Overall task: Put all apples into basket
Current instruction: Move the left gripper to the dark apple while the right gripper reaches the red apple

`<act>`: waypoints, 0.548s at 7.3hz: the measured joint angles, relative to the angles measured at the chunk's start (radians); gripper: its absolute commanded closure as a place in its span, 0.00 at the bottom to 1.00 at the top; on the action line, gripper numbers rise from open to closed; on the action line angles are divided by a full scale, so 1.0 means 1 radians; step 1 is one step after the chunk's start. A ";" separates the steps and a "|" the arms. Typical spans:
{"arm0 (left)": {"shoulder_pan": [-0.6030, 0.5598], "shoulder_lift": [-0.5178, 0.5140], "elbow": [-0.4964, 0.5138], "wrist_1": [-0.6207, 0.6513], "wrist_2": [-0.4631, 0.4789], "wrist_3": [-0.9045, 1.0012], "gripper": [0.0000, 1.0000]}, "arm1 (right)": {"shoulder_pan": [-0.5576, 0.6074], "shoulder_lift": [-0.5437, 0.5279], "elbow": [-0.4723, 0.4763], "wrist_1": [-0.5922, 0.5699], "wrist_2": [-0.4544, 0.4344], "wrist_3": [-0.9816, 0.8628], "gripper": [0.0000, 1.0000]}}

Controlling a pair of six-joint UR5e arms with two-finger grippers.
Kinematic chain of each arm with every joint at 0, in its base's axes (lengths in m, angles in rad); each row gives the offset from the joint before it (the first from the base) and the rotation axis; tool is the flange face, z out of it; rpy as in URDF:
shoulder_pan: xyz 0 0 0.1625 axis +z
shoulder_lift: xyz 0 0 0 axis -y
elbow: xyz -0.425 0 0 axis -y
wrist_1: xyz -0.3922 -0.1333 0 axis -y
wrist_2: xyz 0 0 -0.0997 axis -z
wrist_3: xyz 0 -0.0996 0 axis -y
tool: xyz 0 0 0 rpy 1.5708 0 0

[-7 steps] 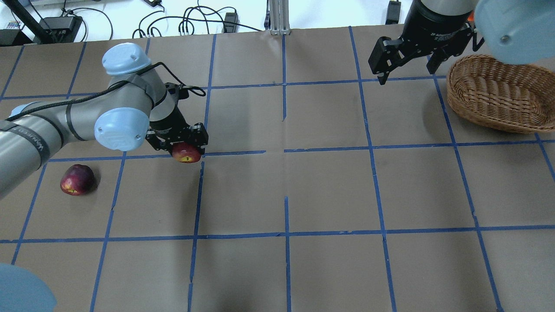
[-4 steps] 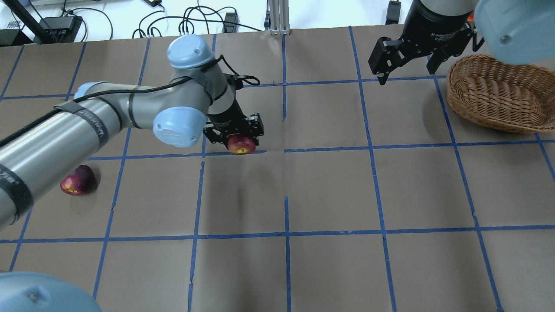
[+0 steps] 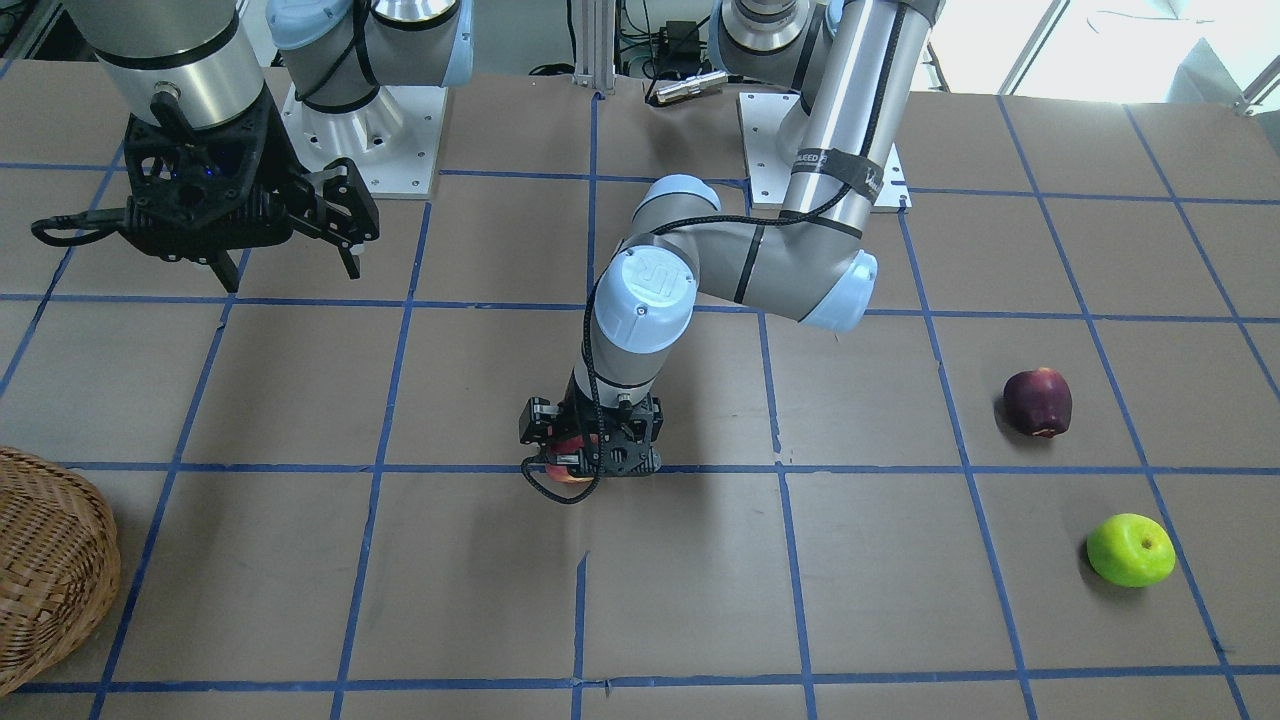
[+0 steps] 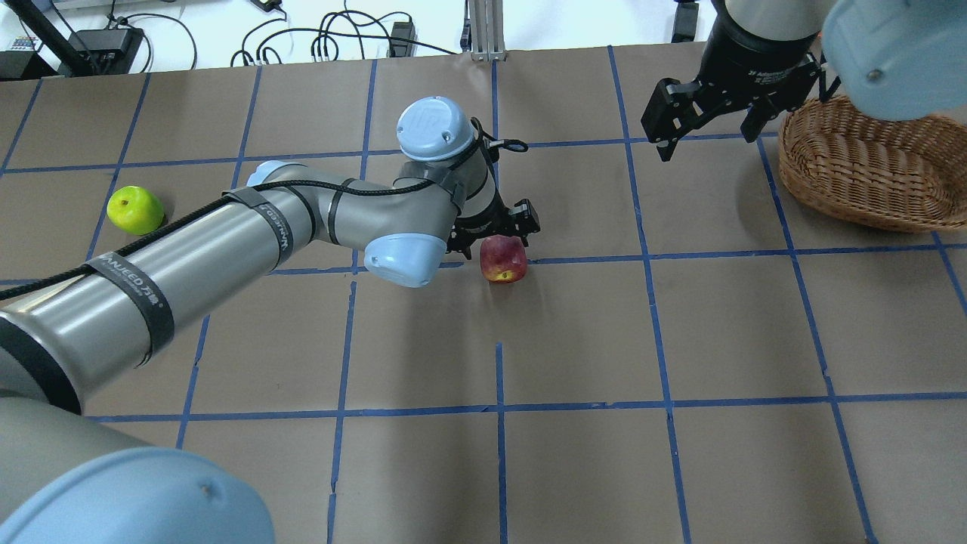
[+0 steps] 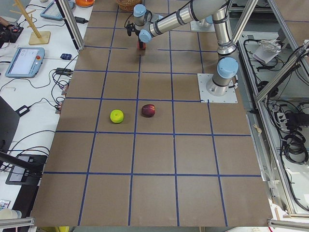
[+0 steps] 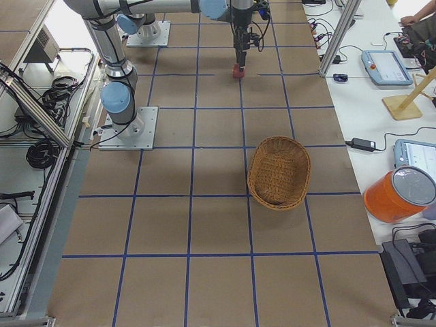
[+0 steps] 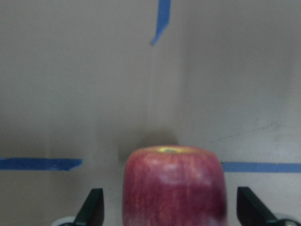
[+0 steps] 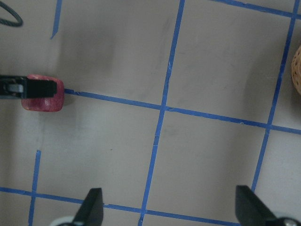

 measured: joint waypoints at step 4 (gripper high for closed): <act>0.281 0.177 0.126 -0.464 0.019 0.245 0.00 | 0.060 0.053 0.043 -0.111 0.043 0.106 0.00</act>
